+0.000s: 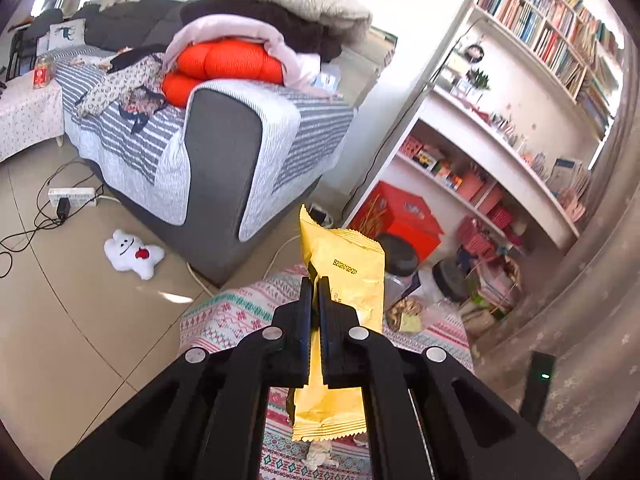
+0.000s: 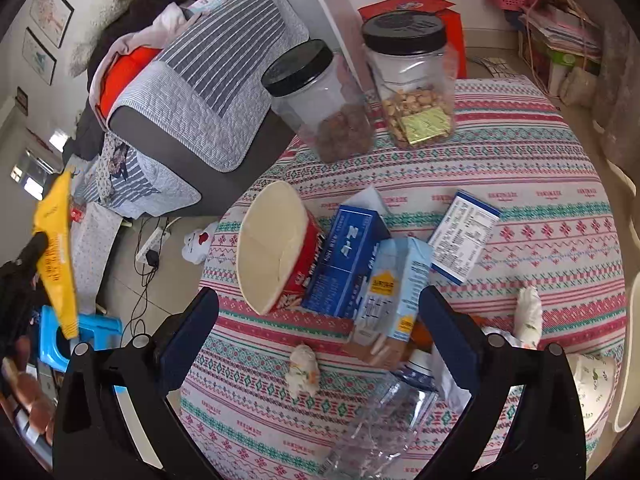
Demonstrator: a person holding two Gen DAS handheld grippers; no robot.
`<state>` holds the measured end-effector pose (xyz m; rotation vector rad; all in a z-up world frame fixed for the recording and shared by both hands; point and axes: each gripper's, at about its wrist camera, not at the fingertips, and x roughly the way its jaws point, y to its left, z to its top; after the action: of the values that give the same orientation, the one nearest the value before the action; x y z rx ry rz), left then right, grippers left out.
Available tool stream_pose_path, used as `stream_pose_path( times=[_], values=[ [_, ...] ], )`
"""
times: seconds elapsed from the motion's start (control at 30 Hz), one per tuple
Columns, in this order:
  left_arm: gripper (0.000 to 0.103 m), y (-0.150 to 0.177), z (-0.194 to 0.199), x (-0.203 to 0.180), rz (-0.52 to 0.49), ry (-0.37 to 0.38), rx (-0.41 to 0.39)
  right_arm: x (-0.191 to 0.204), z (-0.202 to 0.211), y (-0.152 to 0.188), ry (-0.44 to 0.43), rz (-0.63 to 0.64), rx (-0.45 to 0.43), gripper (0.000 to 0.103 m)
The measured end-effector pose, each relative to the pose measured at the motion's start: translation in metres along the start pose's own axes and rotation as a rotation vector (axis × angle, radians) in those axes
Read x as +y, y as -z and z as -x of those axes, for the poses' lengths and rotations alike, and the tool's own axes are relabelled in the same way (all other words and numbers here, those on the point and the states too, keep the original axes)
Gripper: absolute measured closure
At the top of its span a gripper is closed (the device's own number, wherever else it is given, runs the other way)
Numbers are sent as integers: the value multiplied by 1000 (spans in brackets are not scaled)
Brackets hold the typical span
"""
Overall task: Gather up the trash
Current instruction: 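Lift the yellow packet with left gripper while right gripper grasps the white paper bowl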
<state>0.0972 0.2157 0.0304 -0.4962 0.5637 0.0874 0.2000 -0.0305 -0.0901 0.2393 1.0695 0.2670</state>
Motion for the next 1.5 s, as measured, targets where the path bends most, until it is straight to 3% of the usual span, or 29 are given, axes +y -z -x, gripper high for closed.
stream_pose_path(
  times=[0.2,0.4,0.77,0.8,0.83,0.87,0.93,1.17,1.5],
  values=[
    [100,-9,0,17,15,-6,9,38,-54,-31,69,83,78,7],
    [100,-12,3,33,51,5,12,67,-86,-42,218,115,97,7],
    [100,-8,-3,38,54,-10,43,67,-131,-39,273,140,207,7],
    [100,-8,-4,38,54,-11,45,66,-133,-37,266,147,214,13],
    [100,-8,-5,38,53,-12,46,66,-134,-35,258,159,209,32],
    [100,-8,-5,39,53,-14,47,67,-132,-33,254,182,195,35],
    [100,-8,-6,39,53,-19,50,69,-127,-33,225,207,176,50],
    [100,-6,-13,43,62,-22,72,65,-85,-47,136,145,56,54],
    [100,3,-24,22,37,11,100,51,4,-64,82,109,-186,54]
  ],
)
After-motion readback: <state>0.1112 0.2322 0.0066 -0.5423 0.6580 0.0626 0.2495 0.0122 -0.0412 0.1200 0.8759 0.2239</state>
